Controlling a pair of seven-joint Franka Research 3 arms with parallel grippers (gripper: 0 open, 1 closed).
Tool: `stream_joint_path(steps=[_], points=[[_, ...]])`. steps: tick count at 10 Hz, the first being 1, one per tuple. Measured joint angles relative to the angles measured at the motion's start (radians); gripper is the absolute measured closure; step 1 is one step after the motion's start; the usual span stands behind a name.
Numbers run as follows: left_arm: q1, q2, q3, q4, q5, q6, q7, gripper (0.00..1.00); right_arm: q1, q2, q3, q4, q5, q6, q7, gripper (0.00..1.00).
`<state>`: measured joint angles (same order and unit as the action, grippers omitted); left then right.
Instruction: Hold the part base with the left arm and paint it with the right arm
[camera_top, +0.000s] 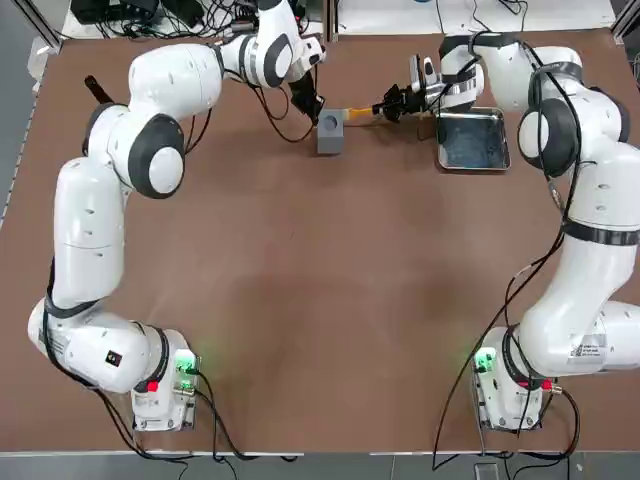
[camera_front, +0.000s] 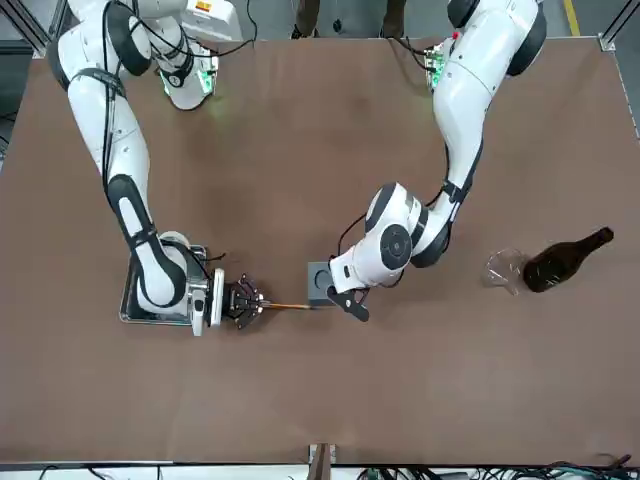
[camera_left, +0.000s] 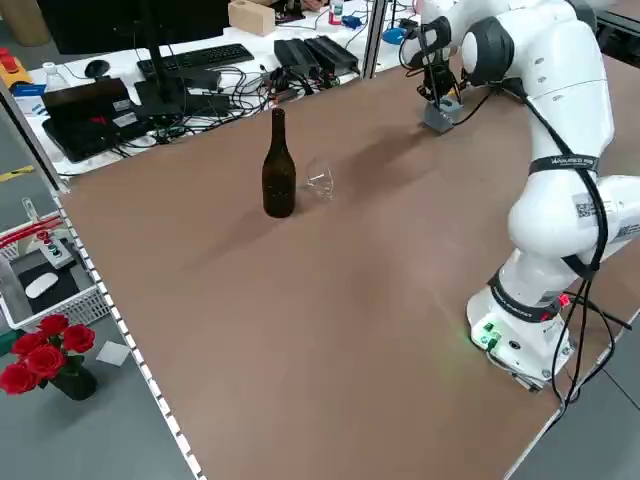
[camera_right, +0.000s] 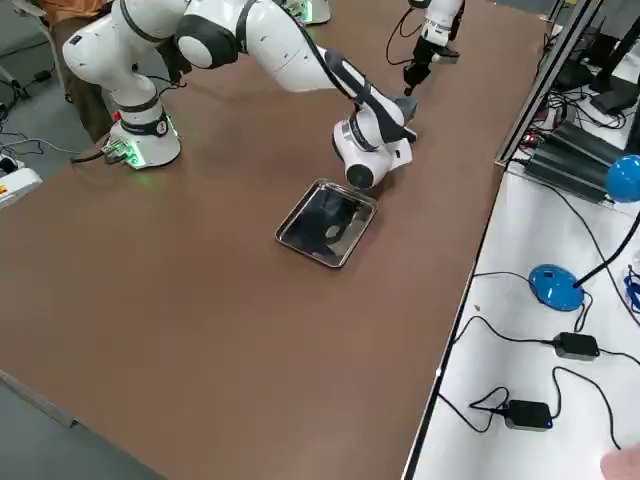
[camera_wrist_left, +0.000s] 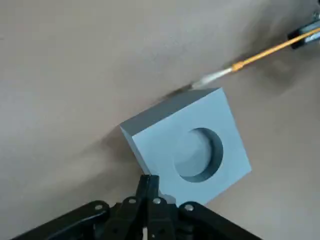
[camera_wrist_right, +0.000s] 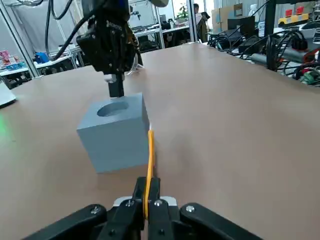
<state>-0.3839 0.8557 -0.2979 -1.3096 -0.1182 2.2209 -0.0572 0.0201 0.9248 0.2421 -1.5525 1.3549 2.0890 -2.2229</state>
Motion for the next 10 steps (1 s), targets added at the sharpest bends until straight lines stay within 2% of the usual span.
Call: stream_joint_path(steps=[10], points=[[0.002,0.000,0.000,0.000,0.000,0.000,0.000,0.99,-0.027,-0.025,0.009,-0.166,0.017,-0.074,-0.124,0.95]])
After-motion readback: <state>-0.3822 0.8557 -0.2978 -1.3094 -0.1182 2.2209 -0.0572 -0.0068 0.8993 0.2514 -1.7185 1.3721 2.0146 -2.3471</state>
